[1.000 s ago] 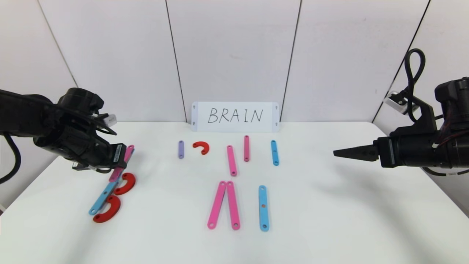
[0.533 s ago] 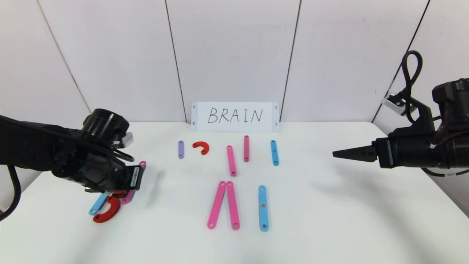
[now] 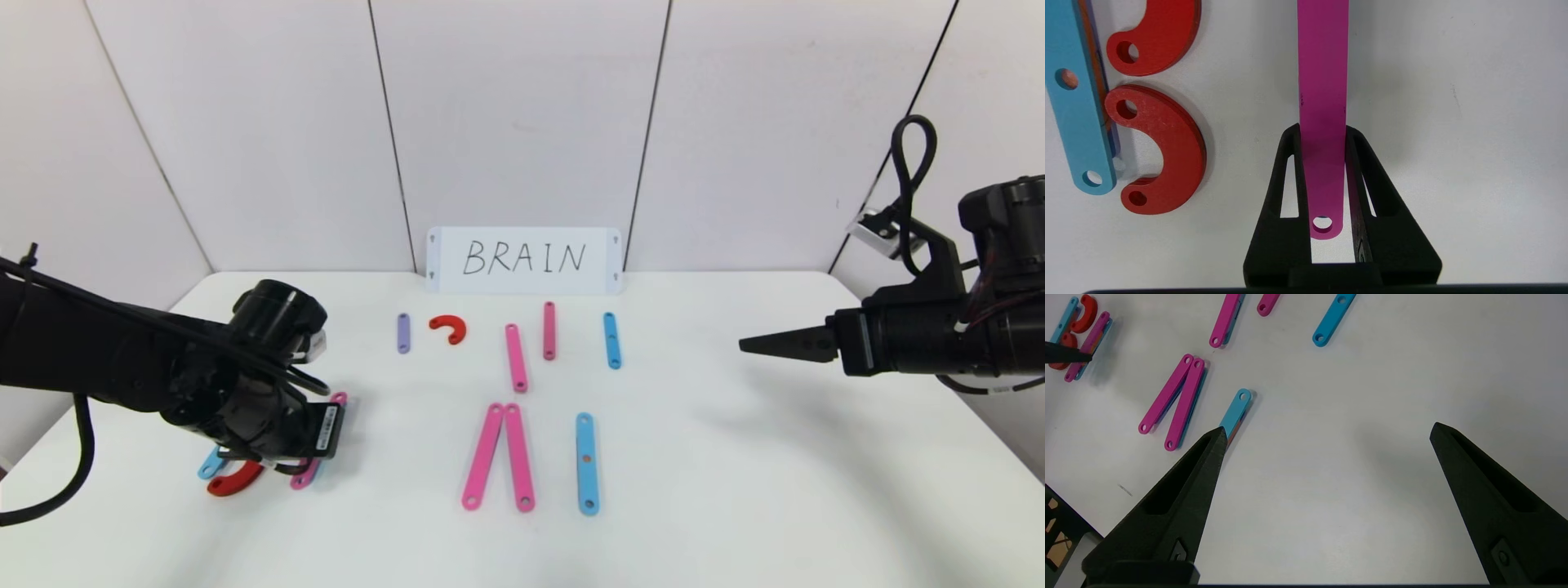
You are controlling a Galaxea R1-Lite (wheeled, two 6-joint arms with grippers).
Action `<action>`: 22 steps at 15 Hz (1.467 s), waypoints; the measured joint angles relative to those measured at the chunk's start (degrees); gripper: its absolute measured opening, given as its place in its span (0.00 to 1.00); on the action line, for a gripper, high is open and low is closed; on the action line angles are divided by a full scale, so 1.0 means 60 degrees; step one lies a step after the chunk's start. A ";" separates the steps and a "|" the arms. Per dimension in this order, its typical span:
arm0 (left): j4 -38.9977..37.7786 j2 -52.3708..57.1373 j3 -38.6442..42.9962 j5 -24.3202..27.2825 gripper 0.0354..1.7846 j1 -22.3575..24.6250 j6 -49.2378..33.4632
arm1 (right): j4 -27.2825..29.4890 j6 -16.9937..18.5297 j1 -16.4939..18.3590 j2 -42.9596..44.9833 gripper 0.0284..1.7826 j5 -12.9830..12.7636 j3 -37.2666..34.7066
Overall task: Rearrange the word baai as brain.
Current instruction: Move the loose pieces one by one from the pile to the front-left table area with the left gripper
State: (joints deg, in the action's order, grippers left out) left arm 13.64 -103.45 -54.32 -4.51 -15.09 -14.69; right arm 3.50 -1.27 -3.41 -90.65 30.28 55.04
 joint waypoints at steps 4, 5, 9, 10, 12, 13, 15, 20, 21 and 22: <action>-0.0152 -0.0187 0.0150 -0.0004 0.15 -0.0228 -0.0022 | 0.0000 -0.0004 -0.0018 -0.0033 0.98 -0.0004 -0.0004; -0.0234 -0.0193 0.0197 -0.0006 0.16 -0.0264 -0.0110 | 0.0000 -0.0004 -0.0022 -0.0039 0.98 -0.0008 -0.0018; -0.0240 -0.0091 0.0364 -0.0014 0.33 -0.0461 -0.0262 | 0.0000 -0.0004 -0.0059 -0.0043 0.98 -0.0016 -0.0037; -0.0221 -0.0069 0.0372 -0.0018 0.42 -0.0479 -0.0260 | 0.0000 -0.0004 -0.0065 -0.0043 0.98 -0.0022 -0.0037; -0.0226 -0.0045 0.0390 -0.0018 0.63 -0.0498 -0.0260 | 0.0000 -0.0004 -0.0073 -0.0047 0.98 -0.0022 -0.0041; -0.0254 -0.0037 0.0404 -0.0018 0.72 -0.0502 -0.0252 | 0.0000 -0.0004 -0.0073 -0.0047 0.98 -0.0022 -0.0047; -0.0276 -0.0018 0.0380 -0.0018 0.86 -0.0502 -0.0234 | -0.0004 -0.0004 -0.0073 -0.0055 0.98 -0.0026 -0.0047; -0.0272 0.0112 -0.0272 -0.0004 0.98 -0.0506 -0.0223 | 0.0000 -0.0004 -0.0073 -0.0057 0.98 -0.0026 -0.0051; -0.0236 0.0138 -0.0502 -0.0004 0.98 -0.0506 -0.0205 | -0.0010 -0.0004 -0.0073 -0.0057 0.98 -0.0026 -0.0051; -0.0199 0.0163 -0.0794 -0.0006 0.98 -0.0510 -0.0197 | -0.0010 -0.0004 -0.0073 -0.0057 0.98 -0.0022 -0.0051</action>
State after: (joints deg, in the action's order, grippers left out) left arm 12.45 -102.47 -59.09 -4.55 -18.15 -15.87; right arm 3.44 -1.29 -3.85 -90.99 30.15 54.74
